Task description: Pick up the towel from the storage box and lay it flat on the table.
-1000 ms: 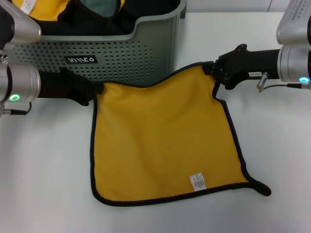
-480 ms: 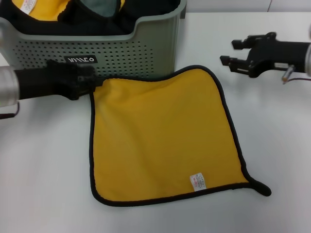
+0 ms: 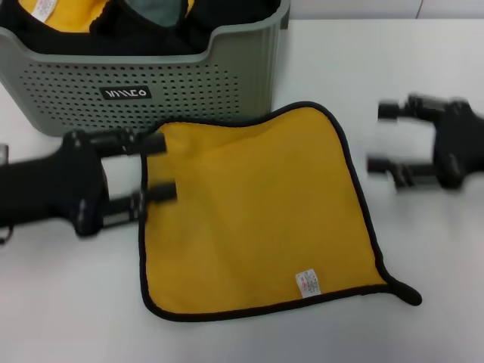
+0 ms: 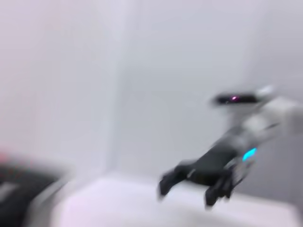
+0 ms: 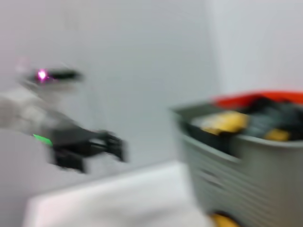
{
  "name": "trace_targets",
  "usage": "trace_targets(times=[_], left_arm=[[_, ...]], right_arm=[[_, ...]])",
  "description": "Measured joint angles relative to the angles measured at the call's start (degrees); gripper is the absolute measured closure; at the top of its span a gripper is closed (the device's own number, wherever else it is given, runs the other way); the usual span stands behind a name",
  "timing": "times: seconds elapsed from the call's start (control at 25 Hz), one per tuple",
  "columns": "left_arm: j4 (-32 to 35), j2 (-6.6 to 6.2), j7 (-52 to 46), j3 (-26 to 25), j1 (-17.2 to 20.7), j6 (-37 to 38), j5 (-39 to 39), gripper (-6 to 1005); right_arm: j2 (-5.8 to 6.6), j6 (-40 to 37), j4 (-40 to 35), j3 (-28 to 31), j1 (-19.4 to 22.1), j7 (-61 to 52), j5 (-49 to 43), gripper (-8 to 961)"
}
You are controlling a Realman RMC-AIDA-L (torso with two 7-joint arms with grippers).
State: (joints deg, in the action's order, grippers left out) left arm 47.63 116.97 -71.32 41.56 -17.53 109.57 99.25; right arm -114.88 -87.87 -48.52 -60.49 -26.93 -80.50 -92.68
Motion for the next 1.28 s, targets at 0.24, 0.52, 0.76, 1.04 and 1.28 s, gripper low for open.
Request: trace_targets(times=[0.24, 0.52, 0.76, 1.04, 1.28], left_arm=[[-9.58, -1.25, 10.99, 1.19, -1.66, 4.99, 0.47, 402], [-11.39, -2.57, 11.38, 2.82, -3.26, 6.46, 0.36, 389], [-11.44, -3.59, 11.1, 2.8, -3.5, 6.71, -0.48, 378], [-11.66, -5.1, 10.96, 2.73, -3.09, 6.77, 0.5, 353], [-11.68, -5.61, 10.93, 2.73, -2.02, 6.79, 0.62, 348]], right_arm=[[-0.38, -20.04, 7.49, 4.97, 2.09, 9.96, -0.28, 70], [-0.85, -22.43, 11.45, 3.48, 1.52, 12.22, -0.19, 70], [-1.25, -22.1, 11.62, 0.55, 0.7, 12.75, 1.05, 70], [-1.31, -17.63, 11.5, -6.34, -0.61, 12.82, 5.49, 70], [-1.31, -12.49, 10.89, -12.84, -2.03, 13.33, 8.58, 70]])
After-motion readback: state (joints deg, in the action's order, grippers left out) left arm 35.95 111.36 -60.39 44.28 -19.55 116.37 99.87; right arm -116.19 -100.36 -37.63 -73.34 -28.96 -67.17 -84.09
